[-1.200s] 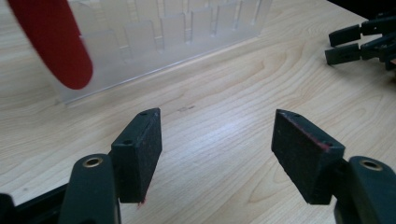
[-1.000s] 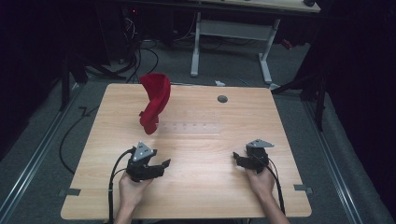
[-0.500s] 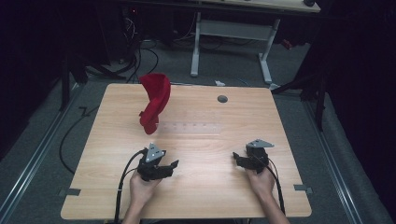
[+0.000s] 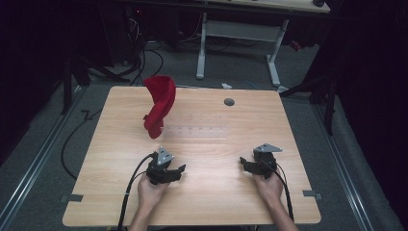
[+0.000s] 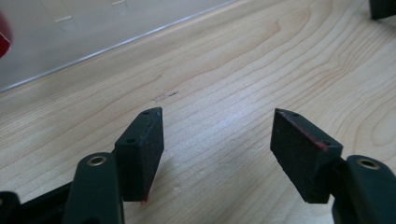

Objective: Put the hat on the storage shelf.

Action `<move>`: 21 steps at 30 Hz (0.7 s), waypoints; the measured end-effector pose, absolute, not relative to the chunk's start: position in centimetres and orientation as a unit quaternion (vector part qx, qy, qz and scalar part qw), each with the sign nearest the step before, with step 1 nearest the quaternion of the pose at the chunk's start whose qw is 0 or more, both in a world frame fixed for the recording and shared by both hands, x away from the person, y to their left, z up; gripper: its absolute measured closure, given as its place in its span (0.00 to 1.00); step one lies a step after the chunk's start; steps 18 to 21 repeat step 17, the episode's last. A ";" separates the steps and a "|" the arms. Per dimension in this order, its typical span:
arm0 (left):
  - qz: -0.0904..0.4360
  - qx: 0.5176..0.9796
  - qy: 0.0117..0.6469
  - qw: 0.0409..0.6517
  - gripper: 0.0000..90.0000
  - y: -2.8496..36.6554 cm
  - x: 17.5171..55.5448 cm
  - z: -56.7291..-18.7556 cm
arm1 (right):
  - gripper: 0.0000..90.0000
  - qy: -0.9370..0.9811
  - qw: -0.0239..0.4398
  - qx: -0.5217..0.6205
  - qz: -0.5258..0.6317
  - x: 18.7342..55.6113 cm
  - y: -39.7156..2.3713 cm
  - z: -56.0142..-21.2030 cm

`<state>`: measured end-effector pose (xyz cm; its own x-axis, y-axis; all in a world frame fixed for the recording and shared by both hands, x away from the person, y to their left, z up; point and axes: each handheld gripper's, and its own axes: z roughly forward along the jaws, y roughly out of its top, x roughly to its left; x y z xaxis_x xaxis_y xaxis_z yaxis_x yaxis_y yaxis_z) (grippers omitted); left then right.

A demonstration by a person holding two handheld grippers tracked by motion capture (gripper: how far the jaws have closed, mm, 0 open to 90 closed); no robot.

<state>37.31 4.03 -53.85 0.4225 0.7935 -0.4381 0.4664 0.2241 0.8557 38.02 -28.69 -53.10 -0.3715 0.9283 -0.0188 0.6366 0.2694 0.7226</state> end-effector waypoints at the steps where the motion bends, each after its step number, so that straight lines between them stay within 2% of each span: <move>1: 0.140 0.607 0.519 0.585 0.39 4.0 37.3 -53.8 | 0.38 0.764 0.227 0.512 0.321 38.0 -28.7 -53.1; 11: 0.159 0.614 0.537 0.556 0.37 3.7 38.1 -54.6 | 0.38 0.764 0.227 0.512 0.321 38.0 -28.7 -53.1; 21: 0.162 0.613 0.539 0.554 0.35 3.6 38.0 -54.6 | 0.37 0.764 0.227 0.512 0.321 38.0 -28.7 -53.1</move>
